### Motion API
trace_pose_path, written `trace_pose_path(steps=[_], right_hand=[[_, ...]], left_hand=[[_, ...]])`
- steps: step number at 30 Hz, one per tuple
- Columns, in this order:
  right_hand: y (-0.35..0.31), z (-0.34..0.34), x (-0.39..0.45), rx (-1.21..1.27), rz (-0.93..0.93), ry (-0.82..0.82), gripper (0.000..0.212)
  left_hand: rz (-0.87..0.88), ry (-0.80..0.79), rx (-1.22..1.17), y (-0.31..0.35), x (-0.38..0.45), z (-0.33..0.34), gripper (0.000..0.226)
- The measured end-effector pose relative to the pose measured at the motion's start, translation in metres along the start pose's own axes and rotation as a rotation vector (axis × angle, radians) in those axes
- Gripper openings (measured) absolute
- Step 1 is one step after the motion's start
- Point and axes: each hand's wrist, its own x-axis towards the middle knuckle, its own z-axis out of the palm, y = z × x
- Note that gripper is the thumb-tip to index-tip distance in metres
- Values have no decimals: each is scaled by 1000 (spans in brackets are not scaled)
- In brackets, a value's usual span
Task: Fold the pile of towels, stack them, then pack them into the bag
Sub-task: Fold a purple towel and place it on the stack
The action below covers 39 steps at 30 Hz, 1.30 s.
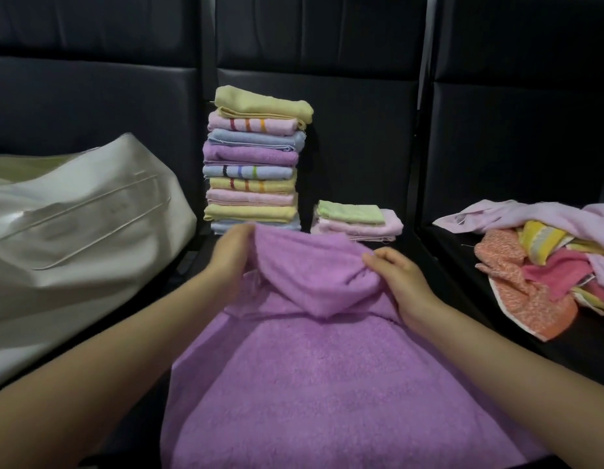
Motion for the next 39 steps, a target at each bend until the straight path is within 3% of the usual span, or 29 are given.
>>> trace_pose_path(steps=[2, 5, 10, 13, 15, 17, 21, 23, 25, 26, 27, 29, 31, 32, 35, 37, 39], right_hand=[[-7, -2, 5, 85, -15, 86, 24], [-10, -8, 10, 87, -5, 97, 21], [-9, -10, -5, -87, -112, 55, 29], [-16, -2, -22, -465, -326, -184, 34], [-16, 5, -32, -912, -293, -433, 36], [-17, 10, -36, -1218, -270, -496, 38], [-21, 15, -25, -1158, -346, -169, 35], [-16, 10, -8, -1157, -174, -29, 43], [-10, 3, 7, -1266, 110, -37, 77], [-7, 1, 12, -1302, 201, -52, 82], [-3, 1, 18, -1299, 240, -59, 76], [2, 1, 28, -1172, 207, -82, 44], [2, 4, 32, -848, 129, -91, 9], [-1, 5, 34, -633, 109, -66, 4], [-11, -3, 52, -97, 126, 126, 14], [-12, -11, 67, 31, 188, 267, 18], [-4, -18, 80, 28, 231, 349, 19]], left_hand=[[29, 43, -87, 11, 8, -16, 17], [38, 36, -150, 17, 13, -34, 44], [8, 165, -99, 9, 17, -45, 11], [-25, 184, 14, 3, 19, -50, 14], [-35, 217, 156, 4, 18, -56, 11], [10, 209, 387, 2, 20, -65, 16], [53, 115, 720, 0, 20, -77, 27], [80, 132, 841, 1, 21, -72, 34], [138, 136, 909, 0, 25, -65, 32], [145, 122, 905, -1, 28, -62, 30], [122, 86, 863, -2, 31, -60, 29], [46, -19, 705, -3, 36, -58, 15], [19, -93, 473, 0, 39, -58, 17], [19, -107, 344, 2, 40, -58, 23], [119, -7, 126, 9, 50, -62, 40], [209, 96, 126, 9, 54, -65, 47], [290, 142, 346, 1, 57, -69, 46]])
